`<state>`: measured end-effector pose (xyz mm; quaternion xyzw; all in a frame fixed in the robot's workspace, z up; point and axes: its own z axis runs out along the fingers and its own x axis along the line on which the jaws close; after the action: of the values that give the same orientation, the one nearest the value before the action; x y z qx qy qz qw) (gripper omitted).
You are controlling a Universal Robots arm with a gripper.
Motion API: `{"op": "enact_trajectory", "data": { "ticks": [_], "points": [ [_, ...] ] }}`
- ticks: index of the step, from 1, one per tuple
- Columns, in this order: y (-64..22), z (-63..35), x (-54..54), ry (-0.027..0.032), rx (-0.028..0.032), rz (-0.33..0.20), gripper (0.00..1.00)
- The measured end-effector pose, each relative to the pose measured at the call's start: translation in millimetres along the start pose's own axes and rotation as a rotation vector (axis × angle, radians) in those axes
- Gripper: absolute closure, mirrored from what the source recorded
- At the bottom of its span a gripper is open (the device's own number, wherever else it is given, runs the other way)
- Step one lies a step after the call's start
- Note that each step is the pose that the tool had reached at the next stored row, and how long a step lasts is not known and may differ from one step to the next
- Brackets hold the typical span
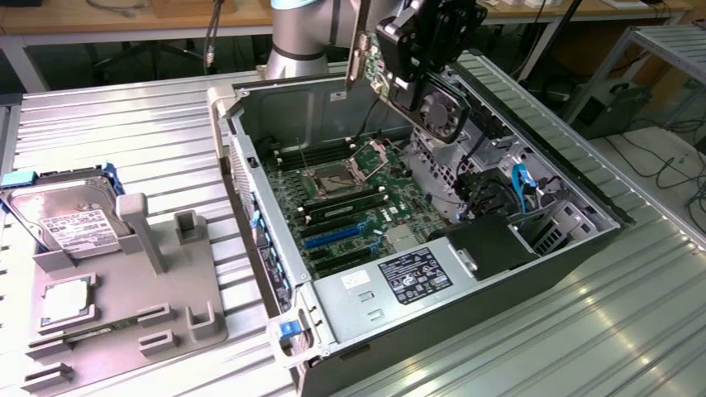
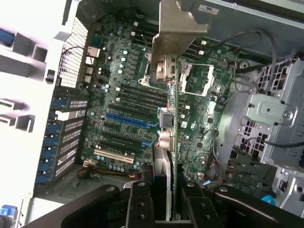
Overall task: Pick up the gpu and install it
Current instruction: 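Insert the gpu into the slot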
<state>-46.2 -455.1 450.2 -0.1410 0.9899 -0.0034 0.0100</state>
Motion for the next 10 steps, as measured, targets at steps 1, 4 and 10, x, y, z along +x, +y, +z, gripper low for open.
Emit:
{"op": "enact_trajectory", "data": {
  "ticks": [1,4,10],
  "points": [
    [0.0,0.0,0.0,-0.0002,-0.0003,-0.014,0.72],
    [0.0,0.0,0.0,-0.0009,-0.0017,-0.091,0.72],
    [0.0,0.0,0.0,-0.0024,-0.0048,-0.253,0.72]
  ]
}}
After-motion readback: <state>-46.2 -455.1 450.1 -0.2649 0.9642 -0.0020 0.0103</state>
